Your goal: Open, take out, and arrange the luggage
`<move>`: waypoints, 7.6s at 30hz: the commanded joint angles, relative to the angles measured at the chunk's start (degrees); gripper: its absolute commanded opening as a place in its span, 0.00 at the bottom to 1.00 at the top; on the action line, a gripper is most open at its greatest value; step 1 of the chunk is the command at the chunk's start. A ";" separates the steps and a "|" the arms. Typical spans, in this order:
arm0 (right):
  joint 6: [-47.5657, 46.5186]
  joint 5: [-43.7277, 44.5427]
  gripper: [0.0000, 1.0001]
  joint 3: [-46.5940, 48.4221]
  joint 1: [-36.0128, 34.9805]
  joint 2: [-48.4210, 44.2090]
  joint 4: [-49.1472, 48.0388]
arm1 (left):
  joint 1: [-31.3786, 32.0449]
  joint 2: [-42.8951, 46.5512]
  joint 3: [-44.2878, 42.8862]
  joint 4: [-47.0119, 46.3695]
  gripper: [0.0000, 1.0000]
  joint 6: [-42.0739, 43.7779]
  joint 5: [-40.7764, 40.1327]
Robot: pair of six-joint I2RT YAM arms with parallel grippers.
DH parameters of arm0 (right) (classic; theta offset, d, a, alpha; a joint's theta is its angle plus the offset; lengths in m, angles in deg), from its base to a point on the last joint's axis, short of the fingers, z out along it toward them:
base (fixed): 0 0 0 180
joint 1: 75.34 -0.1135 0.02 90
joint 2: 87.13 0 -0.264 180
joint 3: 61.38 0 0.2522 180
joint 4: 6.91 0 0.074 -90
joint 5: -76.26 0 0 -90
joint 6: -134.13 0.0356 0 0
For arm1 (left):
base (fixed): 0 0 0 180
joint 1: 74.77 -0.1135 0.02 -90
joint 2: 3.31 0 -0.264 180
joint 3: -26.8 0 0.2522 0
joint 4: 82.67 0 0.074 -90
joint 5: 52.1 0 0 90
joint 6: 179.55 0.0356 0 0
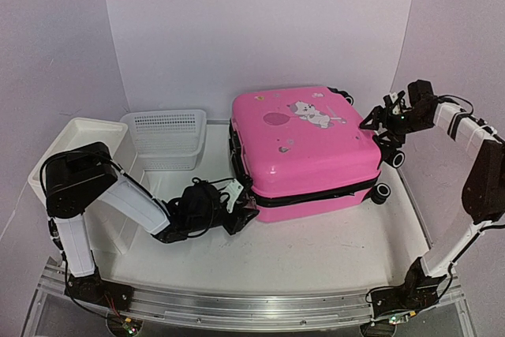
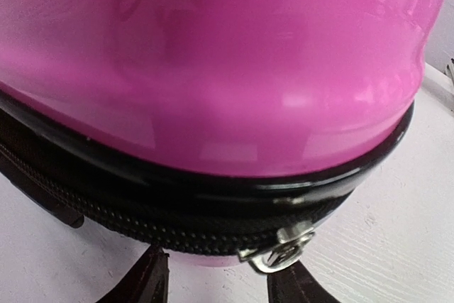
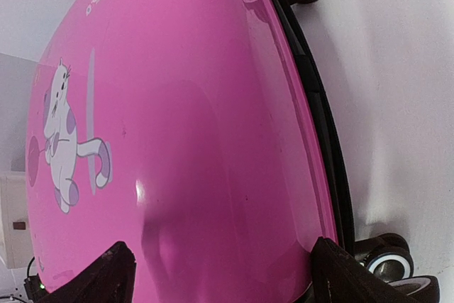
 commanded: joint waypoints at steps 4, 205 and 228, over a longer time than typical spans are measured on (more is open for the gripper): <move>1.41 -4.93 0.87 -3.71 -2.61 0.77 10.01 | 1.69 1.97 -4.95 -9.68 0.37 -1.51 2.60; 0.32 -4.16 0.86 -6.53 -2.57 -3.60 10.17 | -8.97 10.07 -8.77 15.61 0.29 -4.66 8.09; 0.69 -4.12 0.86 -6.09 -2.58 -3.69 10.19 | -8.60 8.44 -8.73 16.42 0.00 -5.75 8.76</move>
